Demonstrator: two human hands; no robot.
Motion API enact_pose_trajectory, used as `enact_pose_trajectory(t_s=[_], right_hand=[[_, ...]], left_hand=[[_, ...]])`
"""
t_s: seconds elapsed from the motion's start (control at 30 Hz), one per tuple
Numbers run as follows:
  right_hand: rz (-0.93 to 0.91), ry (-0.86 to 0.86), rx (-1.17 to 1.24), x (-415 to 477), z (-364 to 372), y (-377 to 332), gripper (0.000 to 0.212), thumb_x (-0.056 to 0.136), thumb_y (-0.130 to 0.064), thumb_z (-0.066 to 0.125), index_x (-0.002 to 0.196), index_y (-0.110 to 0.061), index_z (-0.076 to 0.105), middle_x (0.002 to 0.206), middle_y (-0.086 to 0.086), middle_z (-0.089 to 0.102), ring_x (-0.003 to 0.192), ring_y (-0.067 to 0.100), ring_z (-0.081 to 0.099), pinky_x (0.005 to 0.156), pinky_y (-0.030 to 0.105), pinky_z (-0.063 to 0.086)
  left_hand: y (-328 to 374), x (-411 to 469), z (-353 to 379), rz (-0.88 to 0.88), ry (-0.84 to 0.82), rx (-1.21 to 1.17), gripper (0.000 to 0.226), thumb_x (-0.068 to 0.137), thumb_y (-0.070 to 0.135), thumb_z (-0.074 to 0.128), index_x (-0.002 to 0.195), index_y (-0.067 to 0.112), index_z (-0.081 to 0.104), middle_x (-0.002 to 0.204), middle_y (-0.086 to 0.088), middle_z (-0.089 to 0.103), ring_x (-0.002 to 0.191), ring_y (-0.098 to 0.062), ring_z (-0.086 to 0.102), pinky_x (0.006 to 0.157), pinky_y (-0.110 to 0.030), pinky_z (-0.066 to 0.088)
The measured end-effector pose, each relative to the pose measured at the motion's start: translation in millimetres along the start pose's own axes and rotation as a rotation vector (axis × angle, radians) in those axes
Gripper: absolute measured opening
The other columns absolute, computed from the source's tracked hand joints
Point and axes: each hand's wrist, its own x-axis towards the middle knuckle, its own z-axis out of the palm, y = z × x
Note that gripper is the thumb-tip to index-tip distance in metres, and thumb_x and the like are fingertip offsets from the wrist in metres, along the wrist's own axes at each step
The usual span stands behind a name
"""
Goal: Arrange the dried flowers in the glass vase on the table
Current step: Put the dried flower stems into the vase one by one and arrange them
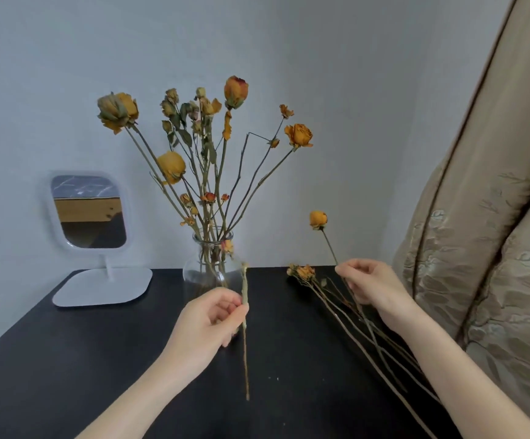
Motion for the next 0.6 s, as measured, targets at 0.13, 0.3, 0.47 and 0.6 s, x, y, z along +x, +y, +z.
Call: enact_pose_trajectory(t_s=[0.13, 0.3, 0.47, 0.6], right_hand=[[-0.023, -0.004, 0.139, -0.3, 25.8, -15.8, 0.025, 0.091, -0.014, 0.057, 0.066, -0.011, 0.055, 0.039, -0.011, 0.039, 0.033, 0.003, 0.03, 0.036, 0.015, 0.027], [-0.052, 0.004, 0.187, -1.1, 55.9, -26.0, 0.024, 0.091, -0.018, 0.057, 0.067, -0.014, 0.057, 0.043, -0.009, 0.043, 0.037, 0.002, 0.036, 0.042, 0.016, 0.033], [-0.074, 0.051, 0.151, -2.8, 76.2, -27.4, 0.013, 0.091, -0.019, 0.057, 0.08, -0.012, 0.062, 0.06, -0.002, 0.05, 0.054, 0.009, 0.045, 0.052, 0.019, 0.039], [-0.082, 0.047, 0.124, -2.7, 80.8, -27.4, 0.011, 0.091, -0.019, 0.057, 0.086, -0.01, 0.063, 0.064, 0.001, 0.05, 0.058, 0.01, 0.045, 0.053, 0.02, 0.039]], left_hand=[[13.4, -1.2, -33.7, 0.073, 0.19, -0.043, 0.004, 0.084, 0.017, 0.064, 0.08, 0.019, 0.064, 0.056, 0.01, 0.061, 0.044, -0.002, 0.049, 0.046, -0.011, 0.042], [34.3, 10.5, -71.2, 0.18, 0.474, -0.153, 0.006, 0.088, 0.02, 0.06, 0.082, 0.02, 0.061, 0.057, 0.008, 0.059, 0.046, 0.0, 0.047, 0.048, -0.01, 0.042], [64.4, 27.2, -83.0, 0.359, 0.59, -0.171, 0.012, 0.089, 0.019, 0.059, 0.08, 0.027, 0.059, 0.069, 0.013, 0.066, 0.052, -0.001, 0.052, 0.048, -0.012, 0.043], [79.9, 41.1, -78.0, 0.407, 0.588, -0.098, 0.015, 0.089, 0.02, 0.06, 0.082, 0.034, 0.057, 0.076, 0.011, 0.064, 0.056, -0.002, 0.055, 0.05, -0.012, 0.045]])
